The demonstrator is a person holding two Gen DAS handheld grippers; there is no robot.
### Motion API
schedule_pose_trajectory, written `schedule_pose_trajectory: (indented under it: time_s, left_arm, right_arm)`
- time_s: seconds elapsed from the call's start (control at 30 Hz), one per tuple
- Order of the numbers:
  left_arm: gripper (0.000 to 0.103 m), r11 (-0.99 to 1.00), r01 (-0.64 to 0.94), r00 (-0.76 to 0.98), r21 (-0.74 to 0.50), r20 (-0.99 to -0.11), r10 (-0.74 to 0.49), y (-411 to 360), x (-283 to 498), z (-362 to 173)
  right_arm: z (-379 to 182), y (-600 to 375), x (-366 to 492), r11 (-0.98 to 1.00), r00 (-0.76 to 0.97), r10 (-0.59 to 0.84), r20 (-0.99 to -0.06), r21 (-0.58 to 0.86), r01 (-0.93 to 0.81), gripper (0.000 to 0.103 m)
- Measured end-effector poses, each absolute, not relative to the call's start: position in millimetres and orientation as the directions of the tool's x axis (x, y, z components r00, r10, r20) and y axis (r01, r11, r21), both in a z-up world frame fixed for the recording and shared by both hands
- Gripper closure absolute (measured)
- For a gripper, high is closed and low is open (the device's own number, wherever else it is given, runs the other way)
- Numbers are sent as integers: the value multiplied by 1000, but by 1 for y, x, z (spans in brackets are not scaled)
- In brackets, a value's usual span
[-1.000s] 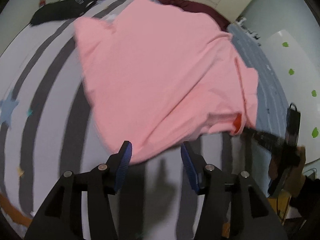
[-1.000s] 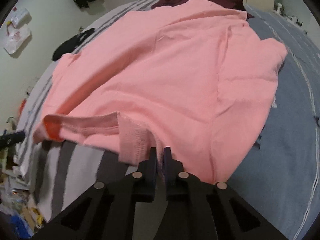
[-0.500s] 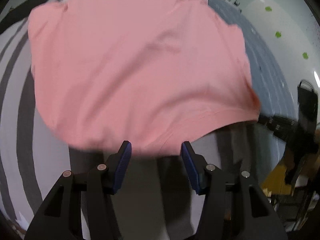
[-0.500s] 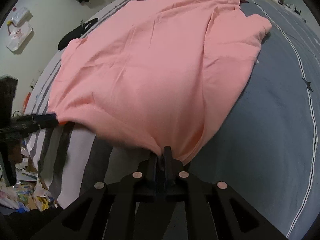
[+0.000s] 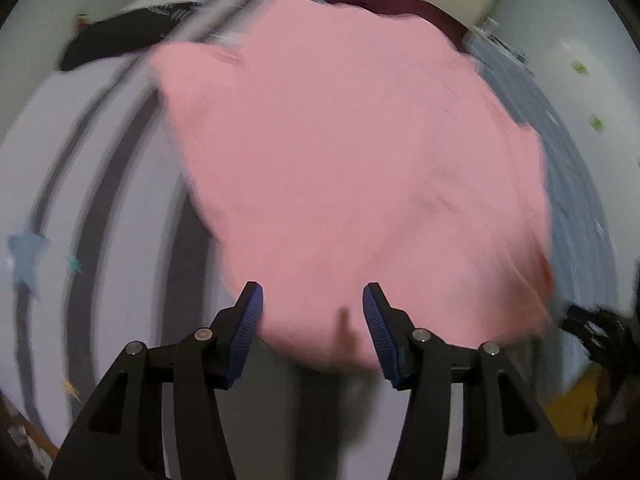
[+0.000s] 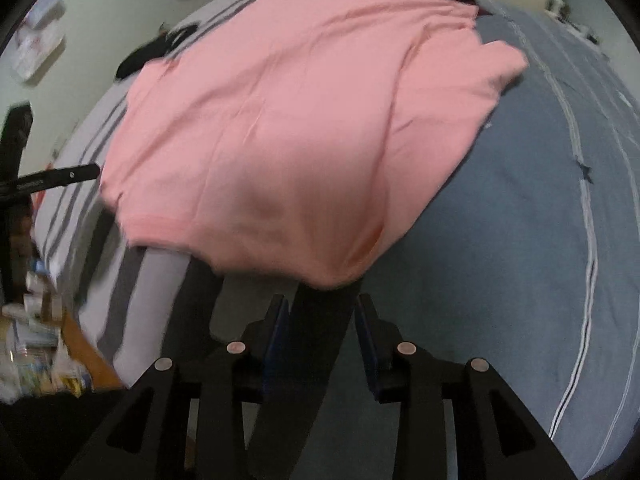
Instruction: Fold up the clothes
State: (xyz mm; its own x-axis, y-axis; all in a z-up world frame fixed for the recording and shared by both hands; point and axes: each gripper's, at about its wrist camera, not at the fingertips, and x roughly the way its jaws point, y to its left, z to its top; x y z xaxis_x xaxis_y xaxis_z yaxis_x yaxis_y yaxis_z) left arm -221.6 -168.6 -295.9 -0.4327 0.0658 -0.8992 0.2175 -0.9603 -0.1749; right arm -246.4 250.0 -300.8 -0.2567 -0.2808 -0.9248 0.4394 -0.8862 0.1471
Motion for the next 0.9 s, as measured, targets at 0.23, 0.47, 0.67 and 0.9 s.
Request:
schedule_pose_trajectory:
  time_s: [0.23,0.47,0.67,0.9]
  left_arm:
    - [53,-882,437,-481,-177,-874,-63,-275,-289,-310]
    - [53,-863,454,-493,-221,-869,-37,-338,-312,-336]
    - [41,-877,357,-538,-322,-838,88,-327,-334,-339]
    - [72,-891,170,-553,-420,-789,267,-264,-354,-327]
  right_arm:
    - [-292,223,-318,-938,-387,-298,-873,192,288,60]
    - [-299,158,-358,-915,-400,-351,-847,219,340,60]
    - [-313,119,-378,-919,-401,-363,-841,253,301,60]
    - [-311,110,-393,-927,-413,-357,-838,264,266,60]
